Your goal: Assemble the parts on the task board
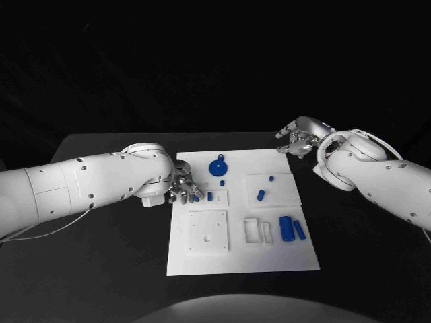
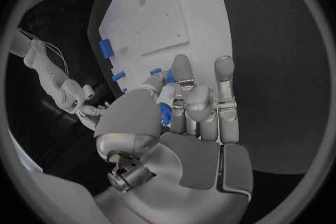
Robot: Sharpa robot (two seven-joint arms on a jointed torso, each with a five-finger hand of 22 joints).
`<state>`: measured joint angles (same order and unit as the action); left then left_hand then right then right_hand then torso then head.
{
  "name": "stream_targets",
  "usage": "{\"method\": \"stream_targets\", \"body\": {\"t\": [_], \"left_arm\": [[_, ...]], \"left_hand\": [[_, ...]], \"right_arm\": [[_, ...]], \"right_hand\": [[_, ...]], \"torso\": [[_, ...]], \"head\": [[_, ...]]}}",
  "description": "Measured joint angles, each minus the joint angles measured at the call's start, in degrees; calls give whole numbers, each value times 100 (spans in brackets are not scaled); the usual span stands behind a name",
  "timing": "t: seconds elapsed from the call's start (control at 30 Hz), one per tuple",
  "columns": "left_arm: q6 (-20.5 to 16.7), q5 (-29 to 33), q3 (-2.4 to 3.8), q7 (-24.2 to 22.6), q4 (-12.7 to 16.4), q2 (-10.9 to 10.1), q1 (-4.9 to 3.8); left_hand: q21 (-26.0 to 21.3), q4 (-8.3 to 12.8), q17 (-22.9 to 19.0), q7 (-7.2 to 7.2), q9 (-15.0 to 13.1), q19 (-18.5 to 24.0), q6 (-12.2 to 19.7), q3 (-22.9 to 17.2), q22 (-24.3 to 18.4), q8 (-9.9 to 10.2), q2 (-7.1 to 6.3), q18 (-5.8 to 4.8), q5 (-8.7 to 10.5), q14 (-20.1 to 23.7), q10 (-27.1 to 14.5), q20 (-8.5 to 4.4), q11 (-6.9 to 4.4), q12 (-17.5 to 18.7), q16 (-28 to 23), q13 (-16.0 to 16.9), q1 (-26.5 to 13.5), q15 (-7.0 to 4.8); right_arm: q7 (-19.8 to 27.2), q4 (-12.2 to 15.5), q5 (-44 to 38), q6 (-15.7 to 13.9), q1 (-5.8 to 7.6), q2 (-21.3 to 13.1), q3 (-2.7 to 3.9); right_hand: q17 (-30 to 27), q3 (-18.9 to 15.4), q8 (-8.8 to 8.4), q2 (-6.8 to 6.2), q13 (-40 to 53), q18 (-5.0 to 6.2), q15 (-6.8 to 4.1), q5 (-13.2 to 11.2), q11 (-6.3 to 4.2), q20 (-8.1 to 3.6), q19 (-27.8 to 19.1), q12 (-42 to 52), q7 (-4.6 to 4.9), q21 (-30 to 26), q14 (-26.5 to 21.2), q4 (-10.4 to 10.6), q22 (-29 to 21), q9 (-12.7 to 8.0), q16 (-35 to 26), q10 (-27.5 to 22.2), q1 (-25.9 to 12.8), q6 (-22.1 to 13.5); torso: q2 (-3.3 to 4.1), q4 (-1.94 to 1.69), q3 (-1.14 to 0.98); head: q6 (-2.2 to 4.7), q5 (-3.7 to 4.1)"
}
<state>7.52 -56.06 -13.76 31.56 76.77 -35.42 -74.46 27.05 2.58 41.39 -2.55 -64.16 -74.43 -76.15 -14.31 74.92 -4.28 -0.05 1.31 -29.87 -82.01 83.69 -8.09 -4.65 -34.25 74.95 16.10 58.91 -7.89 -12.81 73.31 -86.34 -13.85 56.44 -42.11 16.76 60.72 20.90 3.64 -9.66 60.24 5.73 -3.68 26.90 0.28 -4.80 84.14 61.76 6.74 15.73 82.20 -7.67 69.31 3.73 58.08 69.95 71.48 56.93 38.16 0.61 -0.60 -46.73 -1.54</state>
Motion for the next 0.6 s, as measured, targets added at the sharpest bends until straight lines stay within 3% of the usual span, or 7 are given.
{"method": "stream_targets", "body": {"t": [0.33,0.4,0.6], "left_arm": [[4,0,-7,3,11,-5,10],[8,0,-7,3,18,-7,10],[14,-3,-7,16,41,-13,11]], "left_hand": [[0,66,-18,22,-12,-21,-1,32,-1,1,143,0,-97,1,2,21,4,0,0,-7,34,2],[0,66,-18,26,-12,-21,-5,32,-1,1,144,89,-97,1,2,21,4,0,0,-7,33,2],[0,81,-12,19,-22,0,21,47,-1,1,195,92,-97,2,2,42,5,0,0,-7,-16,3]], "right_arm": [[-2,-2,0,4,0,-3,0],[-2,-2,0,4,0,-3,0],[-3,-2,0,6,0,-2,0]], "right_hand": [[0,0,0,0,0,0,0,0,0,0,0,0,0,0,0,0,0,0,0,0,0,0],[0,0,0,0,0,0,0,-1,0,0,0,0,0,0,0,0,0,0,0,0,0,0],[0,0,0,0,0,0,0,-4,0,0,0,0,0,0,0,0,0,0,0,0,0,-1]], "torso": [[0,-6,2],[0,-7,3],[0,-7,3]], "head": [[-5,5],[-3,4],[-5,-1]]}}
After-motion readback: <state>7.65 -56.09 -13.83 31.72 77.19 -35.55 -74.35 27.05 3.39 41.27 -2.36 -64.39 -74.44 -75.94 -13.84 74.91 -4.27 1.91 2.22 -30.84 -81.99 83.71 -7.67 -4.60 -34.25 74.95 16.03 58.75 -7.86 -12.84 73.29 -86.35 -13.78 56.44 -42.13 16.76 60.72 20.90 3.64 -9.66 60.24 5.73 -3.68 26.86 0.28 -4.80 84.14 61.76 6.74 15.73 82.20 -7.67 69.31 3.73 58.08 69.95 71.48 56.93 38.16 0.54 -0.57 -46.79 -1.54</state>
